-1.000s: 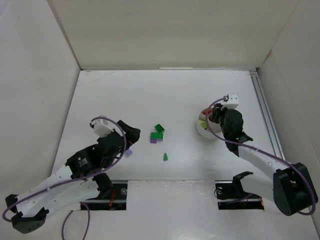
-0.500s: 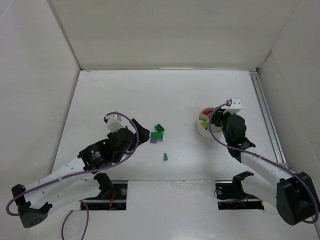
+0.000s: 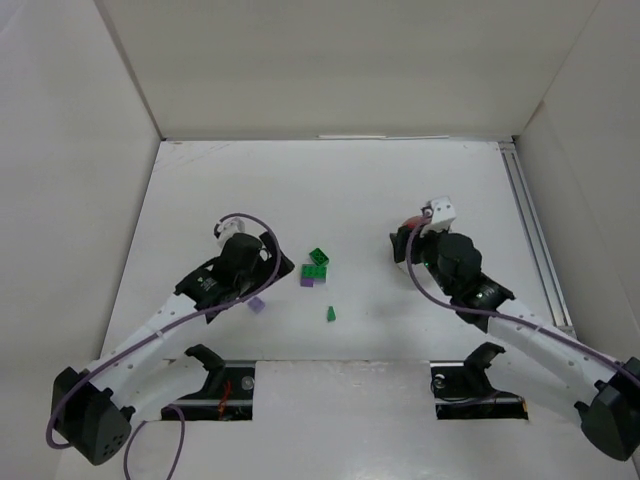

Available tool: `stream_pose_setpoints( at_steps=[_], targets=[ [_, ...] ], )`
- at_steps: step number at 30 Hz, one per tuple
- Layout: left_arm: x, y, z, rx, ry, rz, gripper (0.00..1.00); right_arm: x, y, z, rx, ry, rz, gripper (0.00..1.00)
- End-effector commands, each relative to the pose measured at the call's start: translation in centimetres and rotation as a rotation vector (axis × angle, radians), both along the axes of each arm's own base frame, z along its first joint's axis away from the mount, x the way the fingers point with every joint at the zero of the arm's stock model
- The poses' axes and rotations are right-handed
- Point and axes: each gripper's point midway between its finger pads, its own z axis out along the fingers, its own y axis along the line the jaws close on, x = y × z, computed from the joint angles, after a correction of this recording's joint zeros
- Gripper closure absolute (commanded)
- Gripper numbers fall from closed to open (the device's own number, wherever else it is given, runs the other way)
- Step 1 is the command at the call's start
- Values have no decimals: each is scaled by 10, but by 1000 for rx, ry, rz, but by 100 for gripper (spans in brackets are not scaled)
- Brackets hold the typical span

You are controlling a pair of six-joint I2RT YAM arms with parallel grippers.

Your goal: Sort the legos into containers by color

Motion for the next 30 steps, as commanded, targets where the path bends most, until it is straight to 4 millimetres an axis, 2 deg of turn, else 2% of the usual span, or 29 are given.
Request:
stream_pose_setpoints(
  at_steps=[1, 2, 6, 9, 10, 12, 13, 14, 15, 16, 17, 21, 23, 25, 28, 30],
  targets=[
    [-9, 5, -15, -4, 67, -34, 1, -25, 44, -4, -51, 93, 151, 25],
    [-18, 9, -25, 10, 115, -19, 1, -40, 67, -9, -53, 117, 234, 25],
    [-40, 26, -42, 26, 185, 45, 1, -77, 119, -47, -80, 268, 362, 25],
    [-45, 28, -42, -18, 182, 85, 1, -95, 145, -64, -93, 332, 416, 25],
    [-46, 29, -38, -39, 176, 101, 1, -102, 152, -86, -116, 394, 422, 25],
    [-48, 38, -41, -26, 176, 156, 1, -109, 166, -96, -135, 418, 426, 25],
    [-50, 39, -43, -28, 189, 168, 1, -116, 180, -94, -146, 413, 456, 25],
    [-51, 40, -44, -28, 189, 168, 1, -120, 187, -109, -170, 446, 450, 26],
    [-51, 39, -44, -34, 191, 175, 1, -122, 190, -113, -184, 458, 446, 26],
    [-51, 39, -44, -34, 191, 175, 1, -126, 202, -110, -184, 453, 467, 26],
    [-51, 40, -46, -28, 200, 176, 1, -129, 207, -120, -202, 473, 467, 26],
    [-53, 41, -49, -17, 214, 177, 1, -133, 221, -131, -198, 503, 455, 28],
    [-53, 41, -49, -11, 213, 170, 1, -133, 215, -141, -201, 538, 404, 31],
    [-53, 41, -49, -11, 213, 170, 1, -130, 211, -142, -201, 537, 375, 36],
    [-51, 40, -48, -16, 205, 170, 1, -134, 199, -156, -219, 578, 330, 38],
    [-52, 40, -48, -10, 203, 161, 1, -134, 195, -158, -220, 590, 309, 39]
  ],
)
